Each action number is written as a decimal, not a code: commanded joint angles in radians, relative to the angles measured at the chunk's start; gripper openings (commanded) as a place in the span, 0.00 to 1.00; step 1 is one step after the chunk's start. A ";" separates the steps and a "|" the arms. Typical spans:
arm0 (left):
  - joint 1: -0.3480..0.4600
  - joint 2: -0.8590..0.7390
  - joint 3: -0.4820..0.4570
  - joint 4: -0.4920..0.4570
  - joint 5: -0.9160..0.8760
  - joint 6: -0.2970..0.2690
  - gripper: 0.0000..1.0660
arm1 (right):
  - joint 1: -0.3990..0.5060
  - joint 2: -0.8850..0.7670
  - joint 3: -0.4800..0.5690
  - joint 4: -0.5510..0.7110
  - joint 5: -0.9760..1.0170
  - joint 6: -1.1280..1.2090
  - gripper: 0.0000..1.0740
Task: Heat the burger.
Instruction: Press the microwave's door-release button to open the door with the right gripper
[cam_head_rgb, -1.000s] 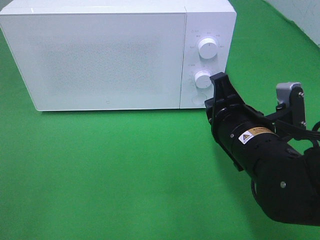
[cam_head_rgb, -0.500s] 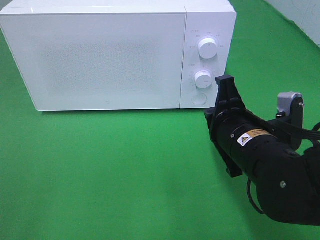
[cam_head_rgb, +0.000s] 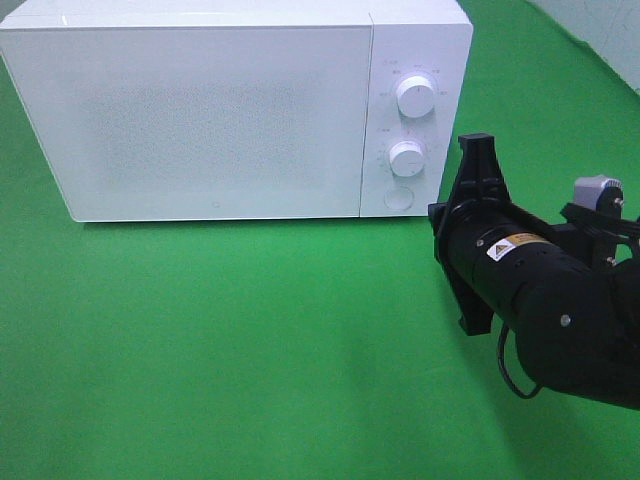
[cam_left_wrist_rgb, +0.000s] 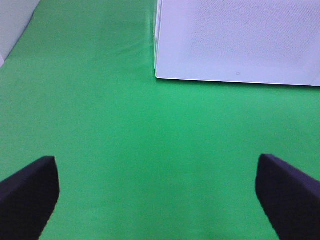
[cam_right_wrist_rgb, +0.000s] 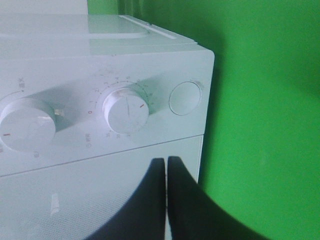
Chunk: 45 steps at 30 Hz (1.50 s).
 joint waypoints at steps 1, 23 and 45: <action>0.000 -0.005 0.003 -0.007 -0.009 -0.002 0.94 | -0.020 0.034 -0.032 -0.013 0.014 0.005 0.00; 0.000 -0.006 0.003 -0.007 -0.009 -0.002 0.94 | -0.119 0.241 -0.263 -0.088 0.089 0.069 0.00; 0.000 -0.006 0.003 -0.007 -0.009 -0.002 0.94 | -0.211 0.376 -0.397 -0.117 0.157 0.094 0.00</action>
